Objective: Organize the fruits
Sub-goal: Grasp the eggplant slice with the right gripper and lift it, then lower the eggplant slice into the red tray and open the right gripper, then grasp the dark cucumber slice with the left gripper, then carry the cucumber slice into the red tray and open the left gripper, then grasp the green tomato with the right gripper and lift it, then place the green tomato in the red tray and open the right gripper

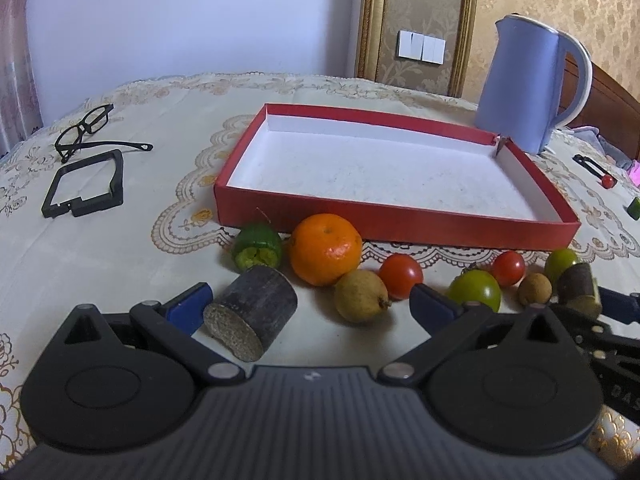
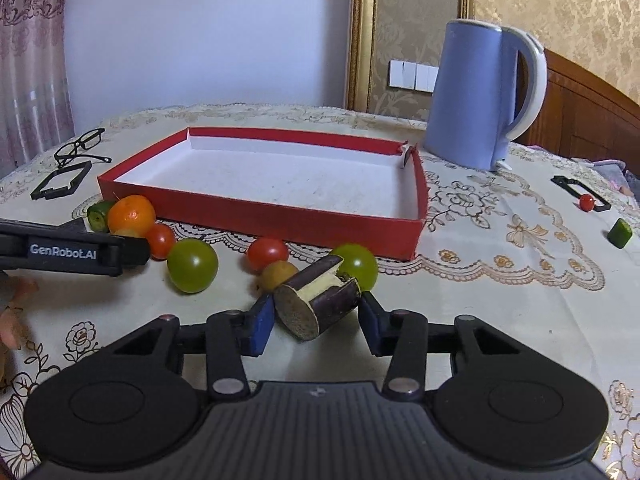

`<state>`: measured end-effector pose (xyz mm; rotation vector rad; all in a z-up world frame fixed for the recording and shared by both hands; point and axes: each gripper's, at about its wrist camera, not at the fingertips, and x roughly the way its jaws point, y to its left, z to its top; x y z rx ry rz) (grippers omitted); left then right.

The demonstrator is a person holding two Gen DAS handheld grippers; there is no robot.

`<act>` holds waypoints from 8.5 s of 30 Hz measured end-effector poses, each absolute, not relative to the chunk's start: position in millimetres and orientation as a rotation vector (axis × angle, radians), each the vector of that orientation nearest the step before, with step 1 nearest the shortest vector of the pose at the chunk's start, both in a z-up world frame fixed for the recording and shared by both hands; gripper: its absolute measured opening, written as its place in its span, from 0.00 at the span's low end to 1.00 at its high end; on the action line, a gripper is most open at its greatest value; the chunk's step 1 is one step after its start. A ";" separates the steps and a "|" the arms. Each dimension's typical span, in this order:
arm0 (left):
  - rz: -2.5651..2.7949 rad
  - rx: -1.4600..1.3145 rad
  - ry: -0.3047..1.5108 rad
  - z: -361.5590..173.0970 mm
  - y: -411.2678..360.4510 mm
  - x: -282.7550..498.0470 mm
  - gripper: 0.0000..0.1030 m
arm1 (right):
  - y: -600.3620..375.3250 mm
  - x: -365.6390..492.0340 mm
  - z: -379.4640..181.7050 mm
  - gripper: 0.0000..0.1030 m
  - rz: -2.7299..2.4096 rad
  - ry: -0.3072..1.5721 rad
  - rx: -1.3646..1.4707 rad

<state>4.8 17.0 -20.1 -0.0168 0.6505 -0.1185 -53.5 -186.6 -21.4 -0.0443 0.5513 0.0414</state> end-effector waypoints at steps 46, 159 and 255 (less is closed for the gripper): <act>-0.197 -0.117 0.597 -22.4 51.7 -21.0 1.00 | -257.5 -14.5 -5.9 0.88 -0.204 0.378 0.050; 0.057 -0.052 0.502 -9.1 98.2 39.8 0.94 | -303.1 -11.9 -31.0 1.00 -0.377 0.632 0.156; 0.236 -0.085 0.661 -26.7 120.0 70.7 1.00 | -259.5 -26.4 -1.8 0.72 -0.275 0.406 -0.058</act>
